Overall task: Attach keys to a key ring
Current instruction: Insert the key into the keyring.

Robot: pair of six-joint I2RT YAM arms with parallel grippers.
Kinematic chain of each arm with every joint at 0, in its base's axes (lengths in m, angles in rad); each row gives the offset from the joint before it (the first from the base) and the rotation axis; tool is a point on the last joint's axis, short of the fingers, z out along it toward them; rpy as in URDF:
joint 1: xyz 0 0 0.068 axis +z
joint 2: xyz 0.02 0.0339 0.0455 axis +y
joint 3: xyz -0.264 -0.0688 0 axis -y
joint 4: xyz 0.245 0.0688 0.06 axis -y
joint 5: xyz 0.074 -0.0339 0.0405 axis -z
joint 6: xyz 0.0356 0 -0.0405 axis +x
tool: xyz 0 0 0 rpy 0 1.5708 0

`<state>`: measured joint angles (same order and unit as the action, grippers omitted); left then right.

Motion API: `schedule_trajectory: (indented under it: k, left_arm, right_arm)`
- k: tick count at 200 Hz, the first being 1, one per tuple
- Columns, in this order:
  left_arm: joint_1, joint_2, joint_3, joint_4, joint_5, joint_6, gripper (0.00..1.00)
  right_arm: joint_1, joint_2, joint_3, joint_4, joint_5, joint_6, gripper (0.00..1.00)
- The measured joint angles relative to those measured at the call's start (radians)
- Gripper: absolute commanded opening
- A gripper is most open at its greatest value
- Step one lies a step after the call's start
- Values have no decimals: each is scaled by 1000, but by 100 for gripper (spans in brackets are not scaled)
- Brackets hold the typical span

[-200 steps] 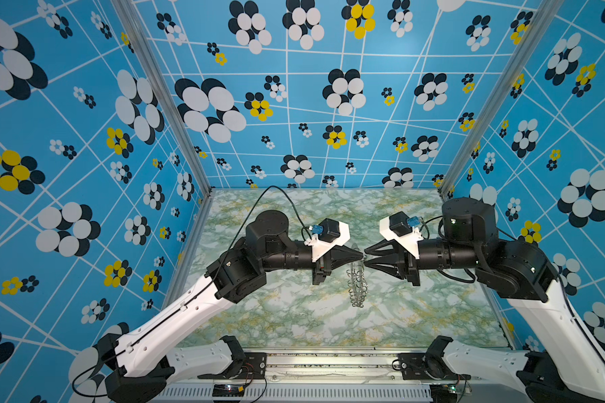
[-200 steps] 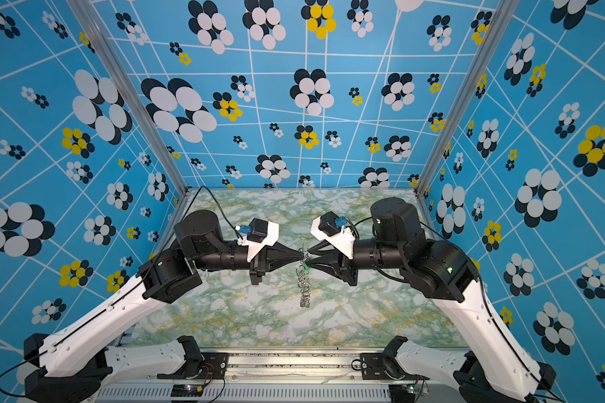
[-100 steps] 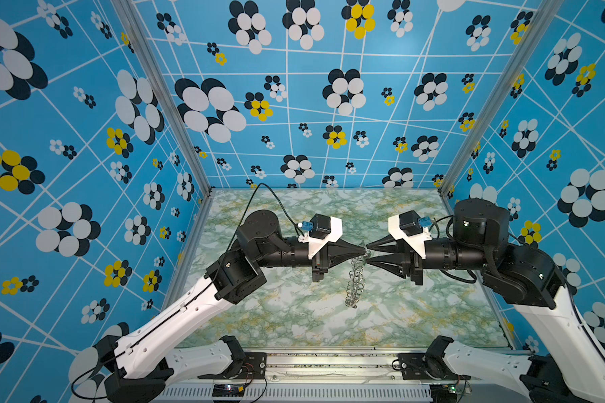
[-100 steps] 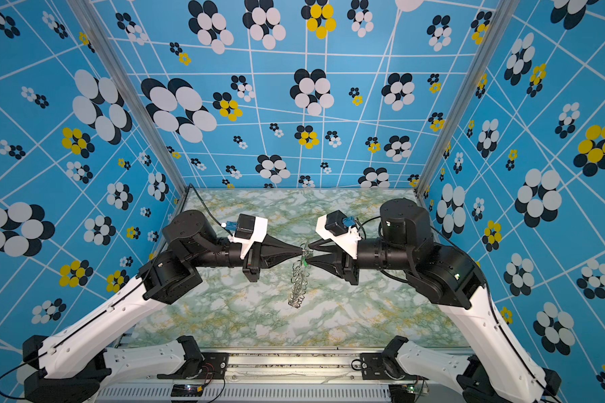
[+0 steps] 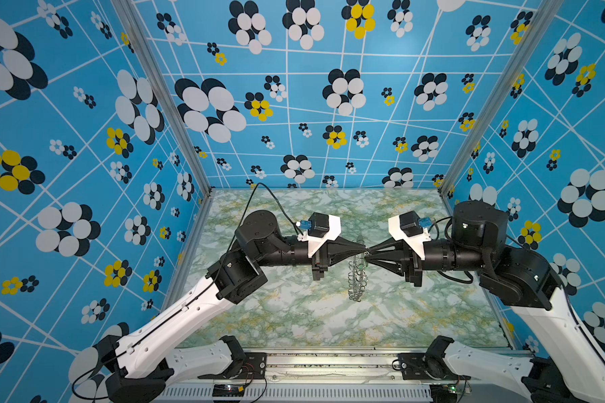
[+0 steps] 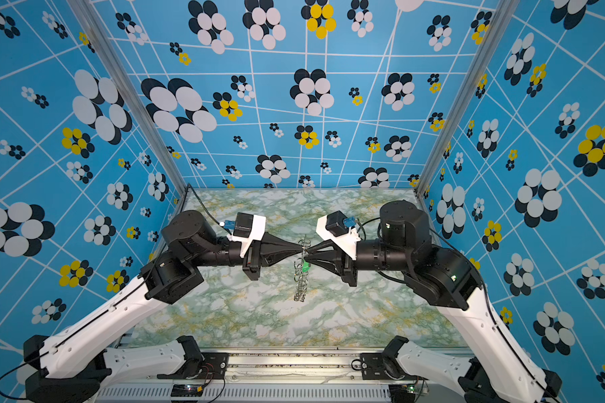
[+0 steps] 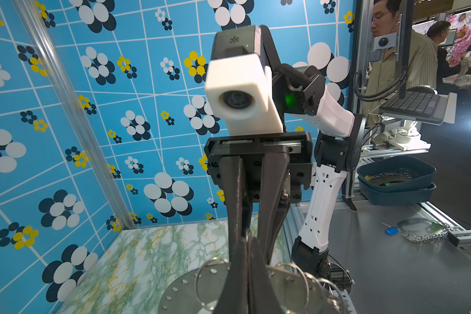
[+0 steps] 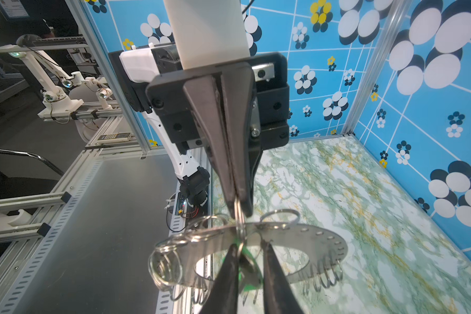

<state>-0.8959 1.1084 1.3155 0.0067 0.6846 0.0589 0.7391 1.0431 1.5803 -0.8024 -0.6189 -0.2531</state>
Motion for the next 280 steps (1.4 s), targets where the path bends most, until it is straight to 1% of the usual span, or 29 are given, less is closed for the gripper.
schedule_trajectory:
  k: [26,53,95,129,177,235,280]
  left_arm:
    - [2,-1,0,2,0,-8,0]
    - [6,-2,0,10,0,-15,0]
    - [6,-8,-17,50,-1,-23,0]
    - [19,-10,-35,101,0,-50,0]
    - [35,-4,-79,198,20,-127,0]
    - [41,31,-92,343,61,-229,0]
    - [45,45,-105,421,84,-280,0]
  right_arm:
    - [0,-1,-16,3,0,8,11]
    - [0,-7,-16,13,0,12,0]
    - [0,-19,-16,30,0,14,0]
    - [0,-19,-32,58,-27,26,0]
    - [13,-9,-90,147,-56,61,0]
    - [28,-7,-122,274,-74,108,0]
    - [39,-8,-134,315,-71,127,0]
